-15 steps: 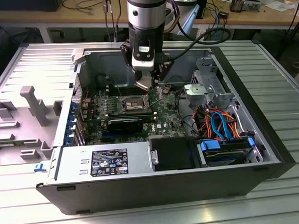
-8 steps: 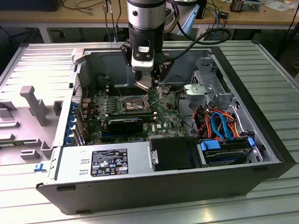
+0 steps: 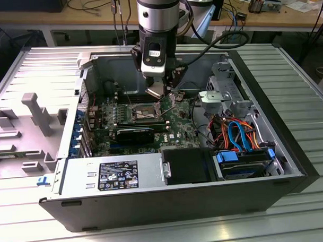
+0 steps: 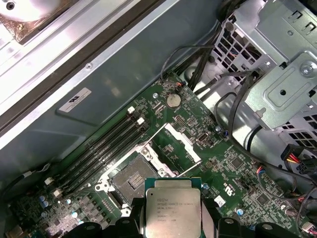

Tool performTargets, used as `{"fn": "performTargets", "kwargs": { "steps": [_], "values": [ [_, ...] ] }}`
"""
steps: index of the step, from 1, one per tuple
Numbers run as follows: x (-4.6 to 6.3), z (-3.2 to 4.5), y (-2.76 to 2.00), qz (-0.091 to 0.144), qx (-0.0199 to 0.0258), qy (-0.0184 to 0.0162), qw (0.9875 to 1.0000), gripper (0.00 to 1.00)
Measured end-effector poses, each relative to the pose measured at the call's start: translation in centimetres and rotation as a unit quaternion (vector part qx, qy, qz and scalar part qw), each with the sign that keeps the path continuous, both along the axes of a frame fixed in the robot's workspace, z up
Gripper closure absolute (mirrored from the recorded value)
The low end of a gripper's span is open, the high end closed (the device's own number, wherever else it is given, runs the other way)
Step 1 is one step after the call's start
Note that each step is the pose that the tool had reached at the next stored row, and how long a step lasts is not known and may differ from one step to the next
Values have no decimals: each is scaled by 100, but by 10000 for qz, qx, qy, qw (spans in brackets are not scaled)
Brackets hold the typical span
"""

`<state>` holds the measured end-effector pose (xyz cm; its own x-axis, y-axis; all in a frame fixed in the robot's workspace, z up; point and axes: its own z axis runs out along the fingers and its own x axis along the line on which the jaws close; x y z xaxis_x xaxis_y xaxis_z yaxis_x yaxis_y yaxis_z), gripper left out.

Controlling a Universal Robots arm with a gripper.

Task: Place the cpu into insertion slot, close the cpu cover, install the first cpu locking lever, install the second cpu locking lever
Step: 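Place the cpu into insertion slot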

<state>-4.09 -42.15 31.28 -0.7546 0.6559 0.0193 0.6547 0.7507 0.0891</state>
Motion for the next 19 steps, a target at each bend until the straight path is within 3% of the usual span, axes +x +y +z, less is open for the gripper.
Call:
{"fn": "performTargets", "kwargs": {
  "steps": [19],
  "values": [
    [0, -11, 0, -161, 0, 0, 9999, 46]
  ]
}}
